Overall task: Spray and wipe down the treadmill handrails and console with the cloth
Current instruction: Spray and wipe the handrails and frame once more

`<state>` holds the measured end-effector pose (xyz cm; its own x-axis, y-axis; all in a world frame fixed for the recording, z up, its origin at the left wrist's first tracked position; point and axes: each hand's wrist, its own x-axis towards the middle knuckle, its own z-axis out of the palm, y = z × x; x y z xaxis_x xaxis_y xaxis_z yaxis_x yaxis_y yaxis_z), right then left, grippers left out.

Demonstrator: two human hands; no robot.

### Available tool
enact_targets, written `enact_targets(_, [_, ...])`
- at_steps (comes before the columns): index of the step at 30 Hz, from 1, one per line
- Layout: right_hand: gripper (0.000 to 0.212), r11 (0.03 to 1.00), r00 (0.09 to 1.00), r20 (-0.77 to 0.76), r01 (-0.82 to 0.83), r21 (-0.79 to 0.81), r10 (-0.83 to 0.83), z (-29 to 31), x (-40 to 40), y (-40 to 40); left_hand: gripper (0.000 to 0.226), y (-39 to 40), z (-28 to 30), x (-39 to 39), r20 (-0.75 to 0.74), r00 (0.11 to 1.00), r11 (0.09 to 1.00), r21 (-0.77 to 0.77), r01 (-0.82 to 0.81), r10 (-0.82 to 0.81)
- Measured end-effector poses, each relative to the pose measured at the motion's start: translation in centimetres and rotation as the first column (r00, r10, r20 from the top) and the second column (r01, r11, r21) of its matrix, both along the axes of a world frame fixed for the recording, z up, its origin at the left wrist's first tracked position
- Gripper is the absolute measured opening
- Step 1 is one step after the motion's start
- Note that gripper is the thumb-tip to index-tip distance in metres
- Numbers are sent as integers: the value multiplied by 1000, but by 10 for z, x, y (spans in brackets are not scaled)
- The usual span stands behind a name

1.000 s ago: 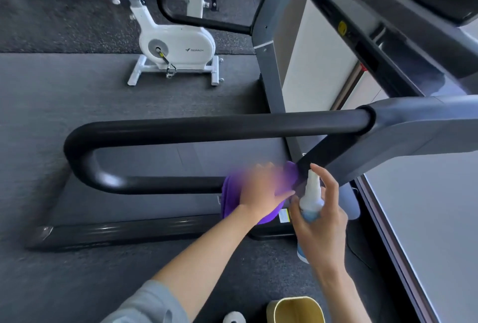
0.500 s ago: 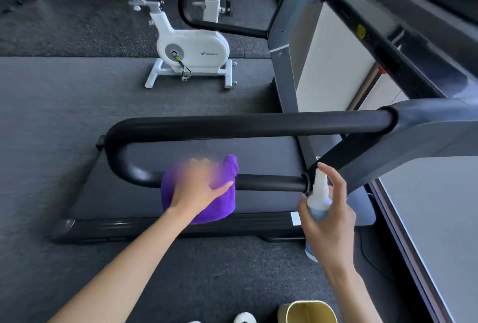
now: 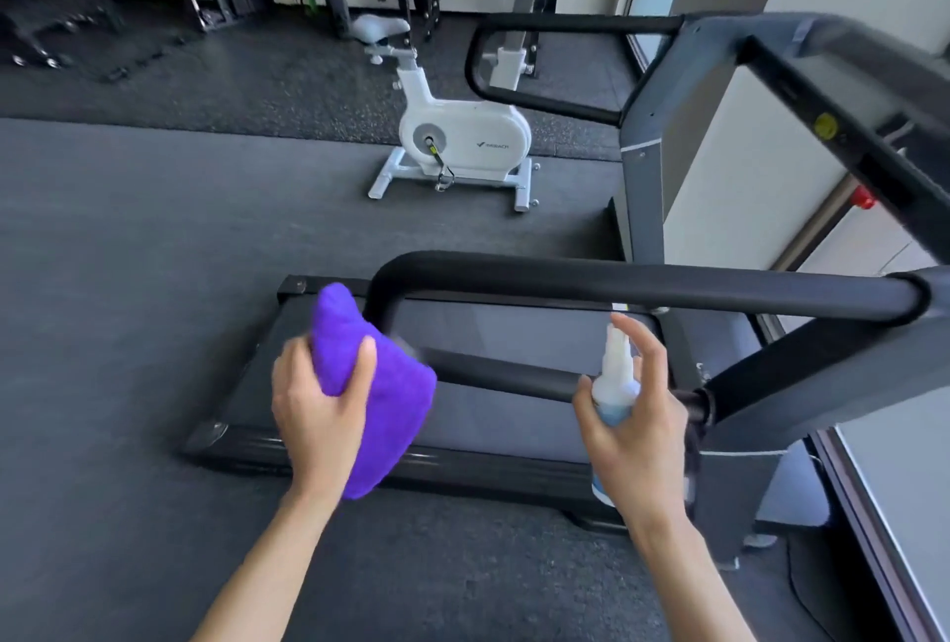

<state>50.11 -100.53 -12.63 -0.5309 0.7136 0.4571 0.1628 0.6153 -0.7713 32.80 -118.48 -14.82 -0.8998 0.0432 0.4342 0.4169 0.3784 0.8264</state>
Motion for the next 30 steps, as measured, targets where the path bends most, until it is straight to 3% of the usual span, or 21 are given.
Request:
enact_targets(3, [65, 1000, 1000, -4, 8, 15, -8, 3, -1, -9, 29, 12, 41, -30, -4, 1000, 970, 243, 4, -3])
enact_targets(5, [67, 999, 1000, -12, 23, 23, -22, 6, 2, -13, 29, 37, 66, -51, 100, 982, 968, 213, 134, -158])
enact_targets(7, [67, 999, 999, -7, 46, 21, -46, 8, 6, -14, 34, 62, 80, -66, 239, 935, 962, -9, 272, -262])
enact_targets(9, [65, 997, 997, 12, 73, 10, -73, 11, 10, -13, 43, 78, 92, -74, 246, 929, 898, -276, 342, -278])
enact_targets(13, [64, 986, 986, 24, 164, -34, -163, 20, 15, -3, 55, 112, 115, -65, 60, 893, 631, -686, 362, -447])
enact_targets(16, [65, 971, 971, 12, 240, -21, -239, 29, 20, 8, 53, 158, 120, -25, -69, 800, 511, -801, 311, -596])
enact_targets(21, [64, 926, 924, 50, 377, 27, -378, 41, 47, 30, 47, 199, 116, 26, -238, 719, 562, -789, 250, -653])
enact_targets(30, [61, 865, 864, 51, 497, 69, -501, 55, 118, 103, 52, 281, 113, 114, -298, 697, 575, -793, 200, -653])
